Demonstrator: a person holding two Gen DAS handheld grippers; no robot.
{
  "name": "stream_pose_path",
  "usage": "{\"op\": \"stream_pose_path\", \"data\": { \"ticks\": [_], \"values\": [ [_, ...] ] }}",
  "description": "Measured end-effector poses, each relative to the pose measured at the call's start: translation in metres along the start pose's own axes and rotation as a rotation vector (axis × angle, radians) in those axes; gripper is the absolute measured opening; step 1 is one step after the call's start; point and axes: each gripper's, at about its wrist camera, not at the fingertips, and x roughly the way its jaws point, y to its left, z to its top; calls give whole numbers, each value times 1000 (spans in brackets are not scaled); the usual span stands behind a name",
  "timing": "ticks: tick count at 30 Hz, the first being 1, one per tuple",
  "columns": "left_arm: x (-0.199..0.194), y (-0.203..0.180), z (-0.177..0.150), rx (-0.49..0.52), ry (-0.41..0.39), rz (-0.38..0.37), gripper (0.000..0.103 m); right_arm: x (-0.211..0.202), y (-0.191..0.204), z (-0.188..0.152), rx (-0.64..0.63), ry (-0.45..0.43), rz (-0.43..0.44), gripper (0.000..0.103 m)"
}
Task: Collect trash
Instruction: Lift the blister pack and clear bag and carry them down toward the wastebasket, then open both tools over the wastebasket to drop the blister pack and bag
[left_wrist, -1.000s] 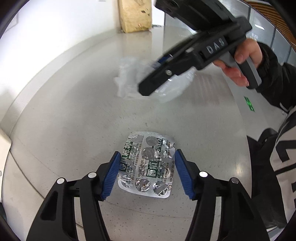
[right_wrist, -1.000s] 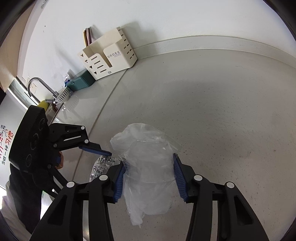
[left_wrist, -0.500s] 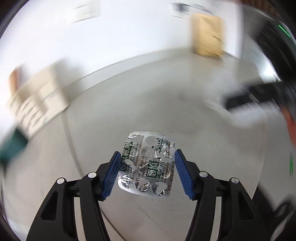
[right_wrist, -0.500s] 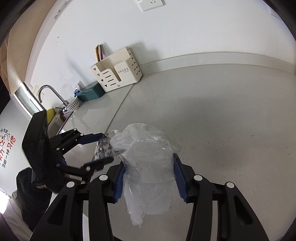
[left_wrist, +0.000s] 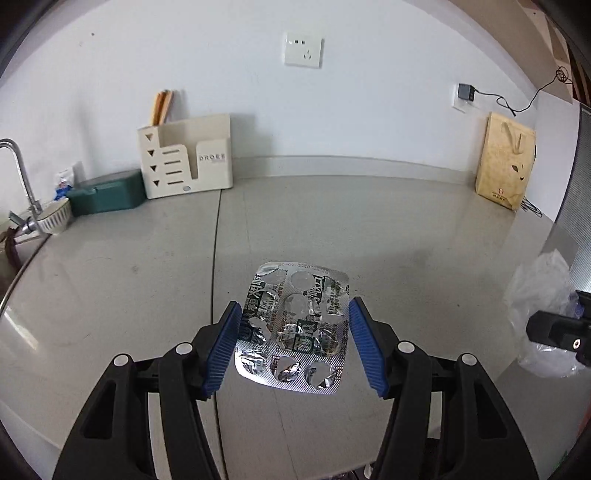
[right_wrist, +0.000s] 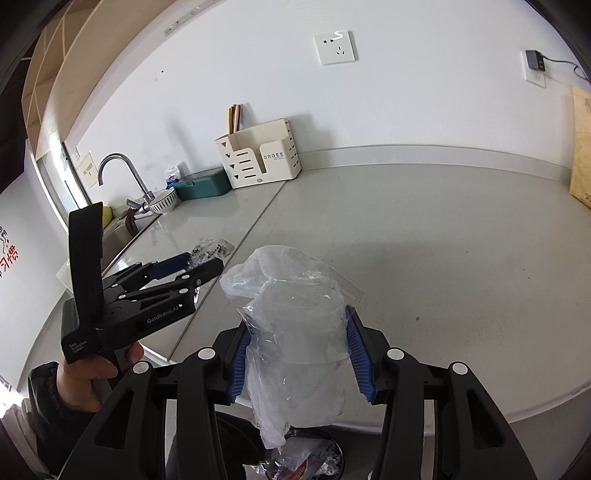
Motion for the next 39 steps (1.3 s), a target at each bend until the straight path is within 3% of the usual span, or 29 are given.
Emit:
{"op": "stream_pose_path", "data": {
  "ticks": [6,11,19,30,39],
  "values": [
    [-42,-17,-40,34,-36,47,60,-26,17,-46,-6,12,19,50],
    [-65,-33,-84,48,-34,83,60,-43,34,-88,-27,-4,-49,50],
    [-70,-35,-154,17,39,94,60,-42,43,-158,27,53,-80,50],
    [-50,-12,-253,9,186,62,60,2,59,-241,136,181,-71,50],
    [20,12,-335,-3,394,56,60,87,29,-306,289,380,-66,50]
  ]
}}
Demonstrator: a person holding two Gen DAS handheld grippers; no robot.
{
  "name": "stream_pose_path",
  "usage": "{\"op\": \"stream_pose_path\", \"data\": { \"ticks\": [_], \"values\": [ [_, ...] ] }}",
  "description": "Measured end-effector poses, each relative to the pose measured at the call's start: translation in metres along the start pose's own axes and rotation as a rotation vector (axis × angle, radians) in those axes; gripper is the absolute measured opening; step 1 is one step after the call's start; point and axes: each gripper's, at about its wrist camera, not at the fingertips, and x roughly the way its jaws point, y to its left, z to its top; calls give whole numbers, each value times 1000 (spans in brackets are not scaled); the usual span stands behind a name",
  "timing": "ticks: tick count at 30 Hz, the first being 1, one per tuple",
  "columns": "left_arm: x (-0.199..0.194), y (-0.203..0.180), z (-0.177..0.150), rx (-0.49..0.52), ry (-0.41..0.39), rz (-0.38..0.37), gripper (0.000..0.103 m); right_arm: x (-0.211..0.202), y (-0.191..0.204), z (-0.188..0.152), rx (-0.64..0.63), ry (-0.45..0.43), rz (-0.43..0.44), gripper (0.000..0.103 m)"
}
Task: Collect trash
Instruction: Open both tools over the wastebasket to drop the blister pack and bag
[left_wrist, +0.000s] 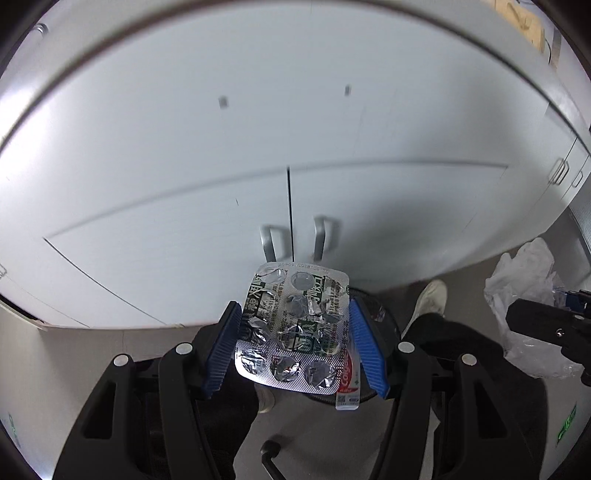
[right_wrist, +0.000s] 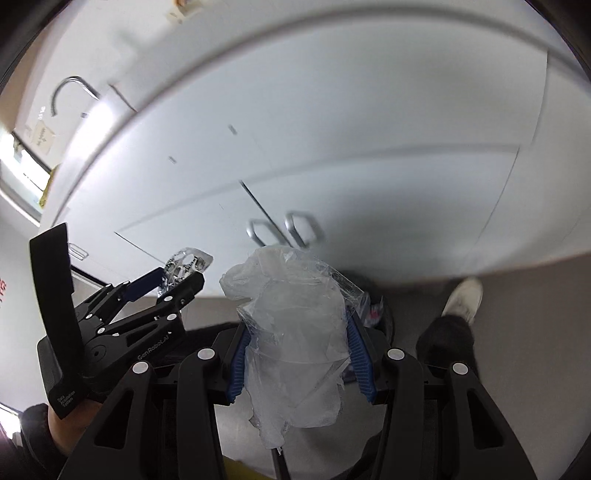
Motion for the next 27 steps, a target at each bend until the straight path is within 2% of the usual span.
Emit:
{"op": "stream_pose_path", "data": {
  "ticks": [4,8,12,16,18,27],
  "values": [
    [44,-2,-14,-5,57,-29,60,52,-17,-3,50,72,-25,50],
    [86,-8,-21,0,101,-27,60,97,-34,-4,95,135,-49,50],
    [131,-15,-32,20,182,-8,60,140,-47,-16,115,194,-97,50],
    [169,-15,-39,-8,247,-32,60,173,-56,-19,126,231,-159,50],
    [182,-18,-43,15,271,-29,60,179,-58,-22,129,239,-171,50],
    [197,-25,-48,34,288,-40,60,189,-59,-17,113,228,-185,54]
  ]
}}
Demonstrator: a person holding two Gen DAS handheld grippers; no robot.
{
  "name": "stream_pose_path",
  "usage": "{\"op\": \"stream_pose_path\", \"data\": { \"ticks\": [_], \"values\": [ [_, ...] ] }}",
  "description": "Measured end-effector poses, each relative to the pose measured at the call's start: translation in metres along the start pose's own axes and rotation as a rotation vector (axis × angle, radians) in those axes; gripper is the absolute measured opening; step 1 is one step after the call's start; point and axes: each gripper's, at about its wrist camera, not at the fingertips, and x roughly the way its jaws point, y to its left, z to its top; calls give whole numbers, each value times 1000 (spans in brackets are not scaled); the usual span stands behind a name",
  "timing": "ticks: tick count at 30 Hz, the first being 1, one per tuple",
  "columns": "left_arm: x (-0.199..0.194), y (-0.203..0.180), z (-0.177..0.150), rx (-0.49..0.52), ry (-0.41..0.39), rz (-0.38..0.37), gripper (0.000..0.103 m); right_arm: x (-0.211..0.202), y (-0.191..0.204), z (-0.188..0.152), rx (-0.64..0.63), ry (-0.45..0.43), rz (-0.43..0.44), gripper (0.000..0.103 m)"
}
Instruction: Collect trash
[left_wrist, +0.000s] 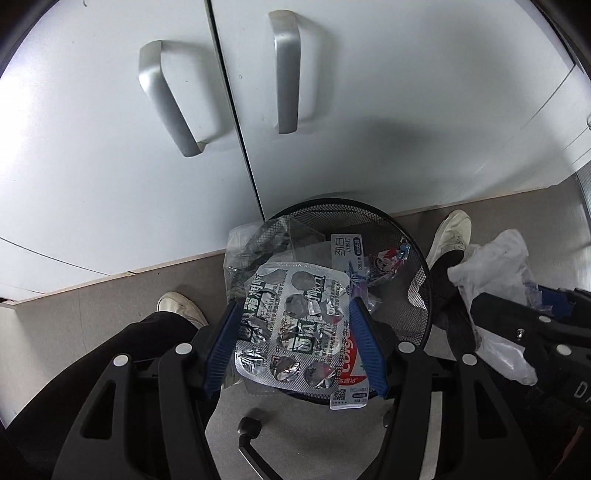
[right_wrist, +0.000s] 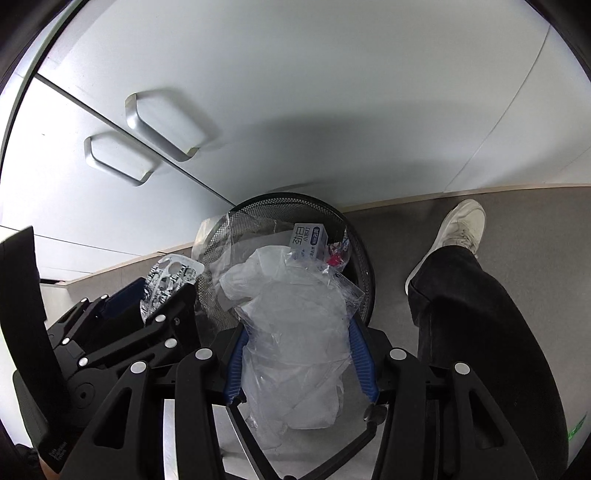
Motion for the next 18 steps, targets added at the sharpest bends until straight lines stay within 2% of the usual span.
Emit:
{"op": "stream_pose_path", "data": {
  "ticks": [5,8,12,13,18],
  "values": [
    [10,0,-5,5,30,0,61,-6,-2,2,-5,-20,-15,61],
    [19,1,-8,7,50,13,76,-14,-3,2,-19,-49,-51,72],
    [23,4,-11,-4,64,34,80,-23,-6,1,-31,-97,-121,88],
    [24,4,-11,-4,67,38,80,-26,-7,1,-28,-94,-149,90],
    [22,2,-14,10,54,50,97,-40,-12,0,-18,-149,-179,97]
  ]
}}
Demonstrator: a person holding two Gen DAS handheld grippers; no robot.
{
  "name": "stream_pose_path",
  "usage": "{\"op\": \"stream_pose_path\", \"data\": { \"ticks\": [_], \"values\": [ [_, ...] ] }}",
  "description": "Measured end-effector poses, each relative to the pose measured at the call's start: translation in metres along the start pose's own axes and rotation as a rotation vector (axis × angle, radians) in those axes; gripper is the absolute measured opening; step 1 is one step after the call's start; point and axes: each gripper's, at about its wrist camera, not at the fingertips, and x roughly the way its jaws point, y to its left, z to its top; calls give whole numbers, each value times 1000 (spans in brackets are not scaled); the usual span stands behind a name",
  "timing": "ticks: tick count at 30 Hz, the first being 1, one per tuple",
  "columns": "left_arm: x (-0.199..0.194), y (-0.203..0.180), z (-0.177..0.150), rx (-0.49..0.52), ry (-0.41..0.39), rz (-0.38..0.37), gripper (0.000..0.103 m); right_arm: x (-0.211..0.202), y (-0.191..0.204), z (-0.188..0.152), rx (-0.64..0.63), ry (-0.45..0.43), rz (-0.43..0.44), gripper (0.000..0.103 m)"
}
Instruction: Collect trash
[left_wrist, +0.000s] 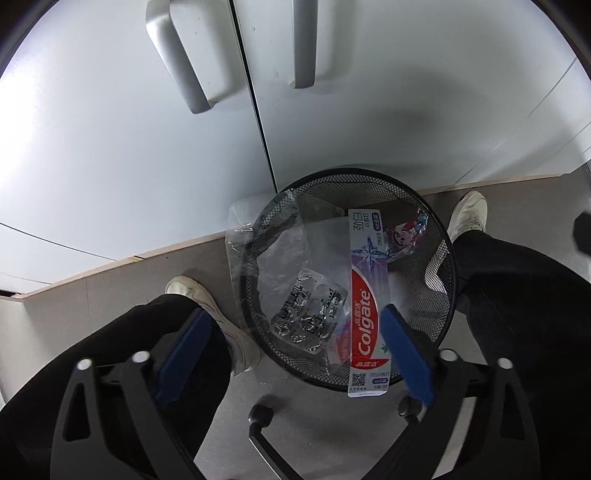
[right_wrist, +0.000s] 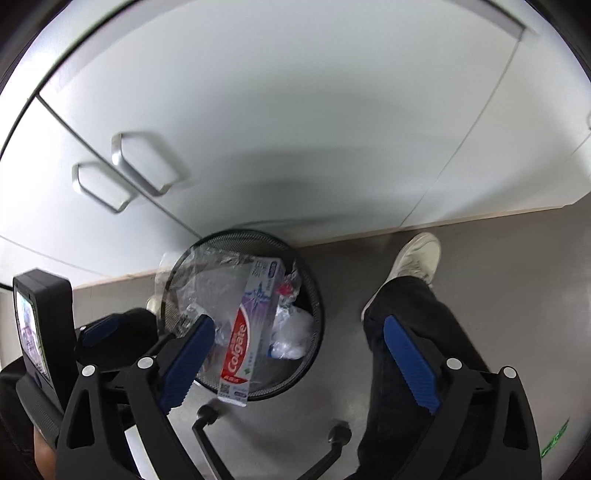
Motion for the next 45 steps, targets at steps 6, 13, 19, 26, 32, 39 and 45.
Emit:
{"op": "stream_pose_path", "data": {
  "ticks": [6,13,19,26,32,39,45],
  "values": [
    [-10,3,-6,-9,-12,-24,98,-39,5,-4,-37,-111,-24,99],
    [-32,8,-12,-9,-44,-8,99,-108,19,-16,-123,-287,-71,99],
    [-69,21,-16,-28,-117,13,99,-157,15,-34,-134,-353,-49,99],
    [-128,36,-29,-65,-227,6,99,-157,0,-65,-114,-331,111,99],
    [-138,34,-44,-74,-290,18,99,-129,-1,-82,-128,-281,181,99],
    [-134,36,-57,-90,-318,-32,99,-106,10,-100,-160,-256,153,99],
    [-130,34,-61,-80,-326,-42,99,-94,6,-106,-139,-249,129,99]
  ]
}}
